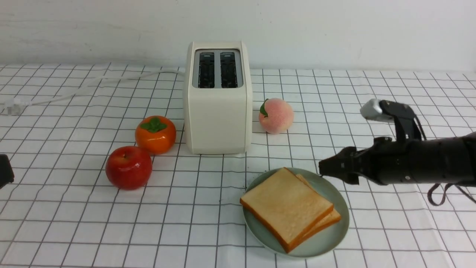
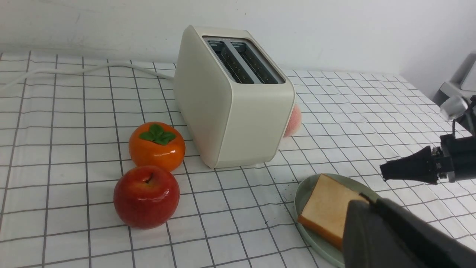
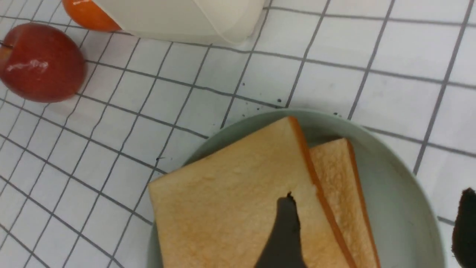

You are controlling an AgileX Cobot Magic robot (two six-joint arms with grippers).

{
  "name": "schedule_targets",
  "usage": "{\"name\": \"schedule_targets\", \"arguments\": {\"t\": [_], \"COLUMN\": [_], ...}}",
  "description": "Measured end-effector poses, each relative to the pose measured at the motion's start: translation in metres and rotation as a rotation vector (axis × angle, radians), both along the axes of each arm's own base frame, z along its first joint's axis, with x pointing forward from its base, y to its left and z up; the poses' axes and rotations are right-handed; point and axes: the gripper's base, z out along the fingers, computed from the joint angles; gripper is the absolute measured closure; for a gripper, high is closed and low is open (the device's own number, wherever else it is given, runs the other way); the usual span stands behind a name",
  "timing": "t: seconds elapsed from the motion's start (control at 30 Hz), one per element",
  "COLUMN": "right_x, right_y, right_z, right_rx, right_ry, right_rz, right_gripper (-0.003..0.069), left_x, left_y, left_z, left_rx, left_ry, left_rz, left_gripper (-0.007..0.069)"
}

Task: Take toasted bread from bread machine on white checkered table place on plate.

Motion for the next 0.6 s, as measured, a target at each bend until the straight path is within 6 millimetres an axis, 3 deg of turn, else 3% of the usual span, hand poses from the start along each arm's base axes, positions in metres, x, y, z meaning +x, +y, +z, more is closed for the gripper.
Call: {"name": "schedule_targets", "arguments": {"t": [0.07, 0.1, 0.13, 0.27, 0.3, 0.33, 0.4, 0.53, 0.57, 0.6], "right_x": [-0.008, -0.019, -0.024, -0.065, -0.067, -0.087, -0.115, -0.161, -0.161, -0.179], "right_y": [0.000, -0.001, -0.001, -0.004, -0.004, -0.007, -0.015, -0.031, -0.032, -0.038], "right_z": [0.019, 0.040, 0.047, 0.089, 0.091, 0.104, 0.118, 0.135, 0.134, 0.137], "right_rx": [0.006, 0.013, 0.016, -0.010, 0.002, -0.038, -0.116, -0.225, -0.231, -0.257], "right_ry": [-0.034, -0.066, -0.066, -0.070, -0.068, -0.053, -0.021, 0.004, 0.008, 0.005], "right_rz": [0.005, 0.014, 0.019, 0.061, 0.058, 0.073, 0.057, -0.029, -0.037, -0.083], "right_gripper": [0.0134, 0.0181, 0.0204, 0.0427, 0.0439, 0.0536, 0.0645, 0.0670, 0.0670, 0.0666], "left_x": [0.000, 0.000, 0.000, 0.000, 0.000, 0.000, -0.002, -0.008, -0.009, -0.012], "left_y": [0.000, 0.000, 0.000, 0.000, 0.000, 0.000, 0.001, 0.007, 0.007, 0.011], "left_z": [0.000, 0.000, 0.001, 0.001, 0.001, 0.002, 0.002, 0.001, 0.001, -0.001], "left_rx": [0.000, -0.002, -0.004, -0.009, -0.009, -0.009, -0.013, 0.007, 0.014, 0.037], "left_ry": [0.000, -0.003, -0.006, -0.014, -0.014, -0.015, -0.021, -0.029, -0.025, -0.025], "left_rz": [0.000, -0.001, -0.002, -0.004, -0.004, -0.004, -0.004, 0.005, 0.007, 0.014], "left_gripper": [0.0620, 0.0620, 0.0620, 0.0620, 0.0620, 0.0618, 0.0617, 0.0617, 0.0617, 0.0617]}}
